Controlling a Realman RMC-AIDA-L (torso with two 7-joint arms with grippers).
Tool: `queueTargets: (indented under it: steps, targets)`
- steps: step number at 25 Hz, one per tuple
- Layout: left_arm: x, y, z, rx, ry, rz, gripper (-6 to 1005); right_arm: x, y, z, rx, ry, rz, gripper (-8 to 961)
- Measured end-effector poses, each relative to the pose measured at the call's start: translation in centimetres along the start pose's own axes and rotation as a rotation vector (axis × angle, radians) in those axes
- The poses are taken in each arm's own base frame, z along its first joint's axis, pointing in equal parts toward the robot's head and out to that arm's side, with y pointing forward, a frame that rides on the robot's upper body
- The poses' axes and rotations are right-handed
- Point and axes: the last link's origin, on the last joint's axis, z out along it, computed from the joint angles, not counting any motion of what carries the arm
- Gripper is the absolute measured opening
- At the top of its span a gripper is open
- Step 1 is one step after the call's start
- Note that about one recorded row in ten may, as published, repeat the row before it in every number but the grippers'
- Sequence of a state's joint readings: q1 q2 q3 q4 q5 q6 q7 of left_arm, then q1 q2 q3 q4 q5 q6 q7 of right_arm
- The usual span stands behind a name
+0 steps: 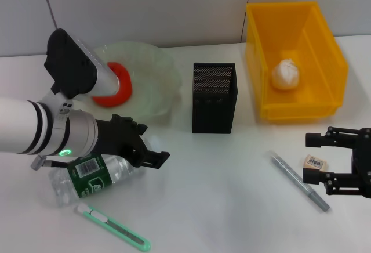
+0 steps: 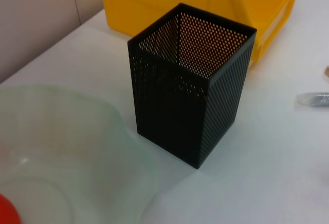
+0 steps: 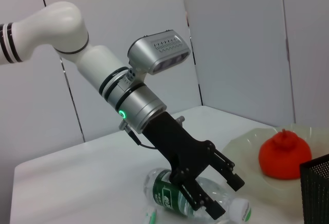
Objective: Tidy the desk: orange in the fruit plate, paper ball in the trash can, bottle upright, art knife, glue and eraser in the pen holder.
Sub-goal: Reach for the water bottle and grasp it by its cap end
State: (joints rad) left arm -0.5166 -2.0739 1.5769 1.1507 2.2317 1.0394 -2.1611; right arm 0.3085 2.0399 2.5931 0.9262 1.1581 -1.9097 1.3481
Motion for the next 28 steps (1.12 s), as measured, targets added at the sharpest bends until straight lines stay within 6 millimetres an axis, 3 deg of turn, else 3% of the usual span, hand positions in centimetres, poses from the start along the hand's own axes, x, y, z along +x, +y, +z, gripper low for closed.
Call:
queueTargets:
  steps: [28]
  targets:
    - [-0.7, -0.3, 1.3, -0.006, -0.039, -0.018, 825, 0.1, -0.2, 0.0, 0.015, 0.006, 0.002, 751]
